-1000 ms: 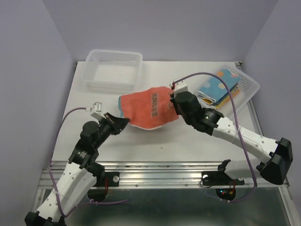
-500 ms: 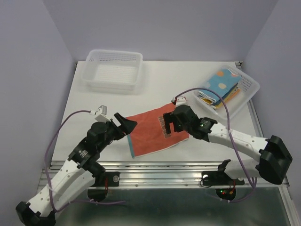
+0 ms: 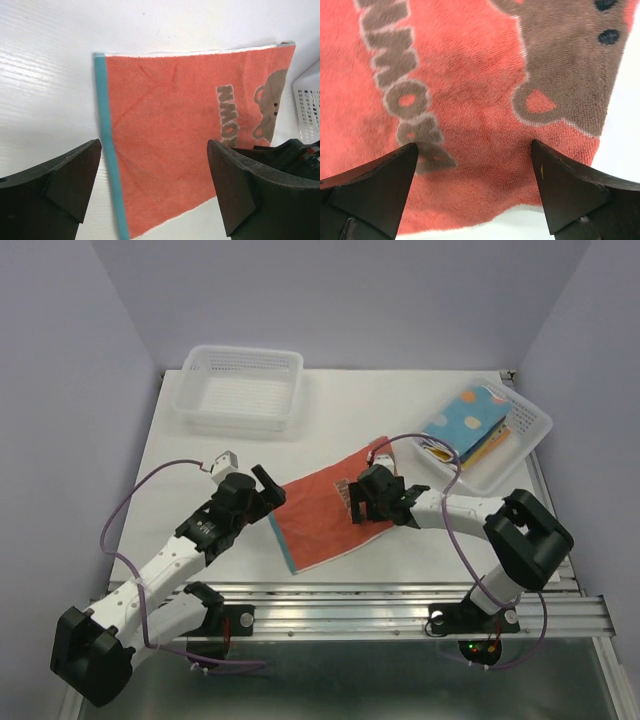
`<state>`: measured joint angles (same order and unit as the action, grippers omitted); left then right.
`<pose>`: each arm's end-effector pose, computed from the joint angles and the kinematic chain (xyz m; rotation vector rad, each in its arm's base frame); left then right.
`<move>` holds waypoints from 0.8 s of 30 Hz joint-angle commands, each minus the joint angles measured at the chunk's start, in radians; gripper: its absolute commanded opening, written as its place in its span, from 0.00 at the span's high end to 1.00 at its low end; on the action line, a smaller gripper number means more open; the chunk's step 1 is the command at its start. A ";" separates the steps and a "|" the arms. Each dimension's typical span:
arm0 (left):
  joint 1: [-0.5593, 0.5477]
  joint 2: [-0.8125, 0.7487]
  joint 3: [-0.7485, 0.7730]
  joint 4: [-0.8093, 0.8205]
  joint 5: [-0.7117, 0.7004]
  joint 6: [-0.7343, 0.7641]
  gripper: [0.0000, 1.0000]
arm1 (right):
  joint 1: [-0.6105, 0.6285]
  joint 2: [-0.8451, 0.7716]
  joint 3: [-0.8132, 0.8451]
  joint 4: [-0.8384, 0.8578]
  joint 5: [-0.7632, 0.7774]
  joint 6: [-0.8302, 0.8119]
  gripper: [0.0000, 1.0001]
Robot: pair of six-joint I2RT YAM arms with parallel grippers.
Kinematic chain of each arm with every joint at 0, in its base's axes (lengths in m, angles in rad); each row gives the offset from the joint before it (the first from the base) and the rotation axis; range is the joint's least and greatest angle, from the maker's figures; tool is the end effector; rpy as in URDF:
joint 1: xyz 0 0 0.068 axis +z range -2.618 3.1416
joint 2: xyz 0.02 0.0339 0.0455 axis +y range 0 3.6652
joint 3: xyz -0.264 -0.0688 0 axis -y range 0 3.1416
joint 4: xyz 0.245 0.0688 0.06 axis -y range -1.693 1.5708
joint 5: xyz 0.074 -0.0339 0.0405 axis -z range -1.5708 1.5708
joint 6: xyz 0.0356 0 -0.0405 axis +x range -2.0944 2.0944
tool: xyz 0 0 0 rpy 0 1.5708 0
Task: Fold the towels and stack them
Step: Flatten out the crumpled towel
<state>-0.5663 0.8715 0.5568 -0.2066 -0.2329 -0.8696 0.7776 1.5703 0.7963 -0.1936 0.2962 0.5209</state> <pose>0.1697 -0.0981 0.2427 -0.4653 2.0878 -0.6247 0.2199 0.2019 0.1602 -0.2035 2.4775 0.1719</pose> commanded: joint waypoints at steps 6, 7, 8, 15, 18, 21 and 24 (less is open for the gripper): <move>0.124 0.007 0.012 0.015 0.013 0.066 0.01 | -0.146 0.178 0.213 0.126 -0.020 -0.439 0.00; 0.134 0.006 0.003 0.016 0.026 0.067 0.01 | -0.144 0.174 0.277 0.099 -0.025 -0.467 0.00; 0.141 0.004 -0.001 0.016 0.029 0.069 0.01 | -0.146 0.165 0.306 0.080 -0.022 -0.487 0.00; 0.207 0.009 -0.047 0.044 0.063 0.078 0.01 | -0.025 -0.015 0.262 0.051 -0.165 -0.360 0.00; 0.241 0.017 -0.052 0.050 0.079 0.090 0.01 | 0.129 -0.041 0.202 0.034 -0.108 -0.311 0.00; 0.253 0.021 -0.063 0.064 0.096 0.098 0.01 | 0.233 -0.030 0.173 0.028 -0.143 -0.202 0.00; 0.258 0.018 -0.070 0.076 0.102 0.103 0.01 | 0.334 0.025 0.194 0.008 -0.115 -0.177 0.00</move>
<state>-0.3164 0.8902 0.5079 -0.1722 -0.1478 -0.7948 1.0275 1.5372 1.0042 -0.1516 0.1581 0.2550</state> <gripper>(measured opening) 0.986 0.999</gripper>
